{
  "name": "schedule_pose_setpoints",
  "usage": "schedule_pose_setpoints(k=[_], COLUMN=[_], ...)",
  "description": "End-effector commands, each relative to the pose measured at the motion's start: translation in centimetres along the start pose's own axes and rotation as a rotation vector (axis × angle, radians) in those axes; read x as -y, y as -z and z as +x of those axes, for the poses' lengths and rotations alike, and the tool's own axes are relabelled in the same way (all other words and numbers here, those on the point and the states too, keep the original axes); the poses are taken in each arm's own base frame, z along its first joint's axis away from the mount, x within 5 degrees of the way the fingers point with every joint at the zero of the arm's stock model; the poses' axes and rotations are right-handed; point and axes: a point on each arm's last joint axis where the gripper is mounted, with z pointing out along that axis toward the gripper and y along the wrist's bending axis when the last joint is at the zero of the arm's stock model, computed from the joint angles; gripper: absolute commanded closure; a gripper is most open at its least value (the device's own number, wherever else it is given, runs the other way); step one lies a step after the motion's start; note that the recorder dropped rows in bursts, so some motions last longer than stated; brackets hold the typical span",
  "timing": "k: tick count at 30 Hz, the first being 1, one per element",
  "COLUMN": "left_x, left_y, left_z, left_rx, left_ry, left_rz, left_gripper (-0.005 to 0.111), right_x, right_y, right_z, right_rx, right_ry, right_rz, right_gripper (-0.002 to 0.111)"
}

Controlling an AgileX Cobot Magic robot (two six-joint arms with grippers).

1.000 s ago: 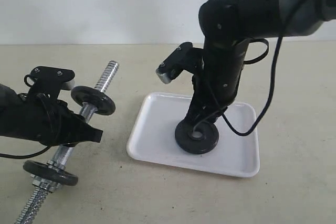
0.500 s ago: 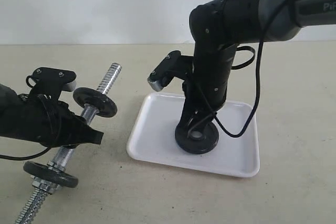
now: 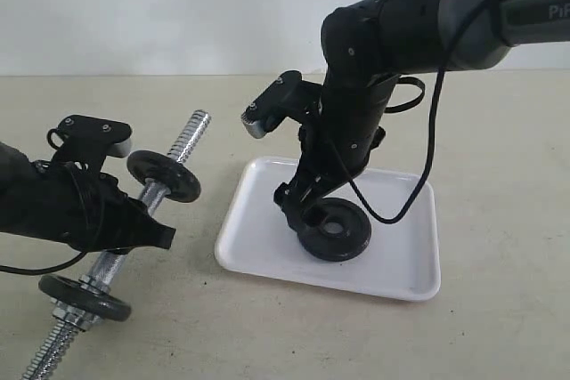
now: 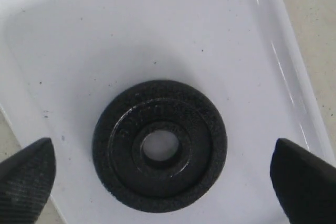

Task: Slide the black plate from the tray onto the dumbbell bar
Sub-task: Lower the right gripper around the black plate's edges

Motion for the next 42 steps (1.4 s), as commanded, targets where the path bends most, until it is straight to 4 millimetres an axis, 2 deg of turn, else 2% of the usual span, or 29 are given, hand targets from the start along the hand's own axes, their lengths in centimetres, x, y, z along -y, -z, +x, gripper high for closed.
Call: schedule_pose_setpoints(k=[1, 8, 16, 22, 35, 42], left_x=[-0.2, -0.2, -0.1, -0.1, -0.1, -0.1], left_y=[1.2, 1.5, 1.9, 2.0, 2.0, 2.0], left_z=[-1.7, -1.8, -2.0, -2.0, -2.0, -2.0], left_rx=[0.088, 0.097, 0.111, 0.115, 0.113, 0.113], left_ry=[0.007, -0.014, -0.015, -0.018, -0.018, -0.018], left_rz=[-0.028, -0.029, -0.026, -0.026, -0.022, -0.022], left_gripper=[0.102, 0.102, 0.102, 0.102, 0.102, 0.102], right_x=[0.0, 0.3, 0.1, 0.1, 0.2, -0.5], right_y=[0.1, 0.1, -2.3, -3.1, -3.1, -4.7], right_z=[-0.1, -0.2, 0.1, 0.2, 0.4, 2.0], right_rx=[0.004, 0.011, -0.041, -0.052, -0.070, -0.087], right_ry=[-0.020, -0.045, -0.062, -0.059, -0.062, -0.056], right_rz=[0.001, 0.027, 0.008, 0.005, 0.022, 0.012], right_gripper=[0.003, 0.003, 0.003, 0.003, 0.003, 0.003])
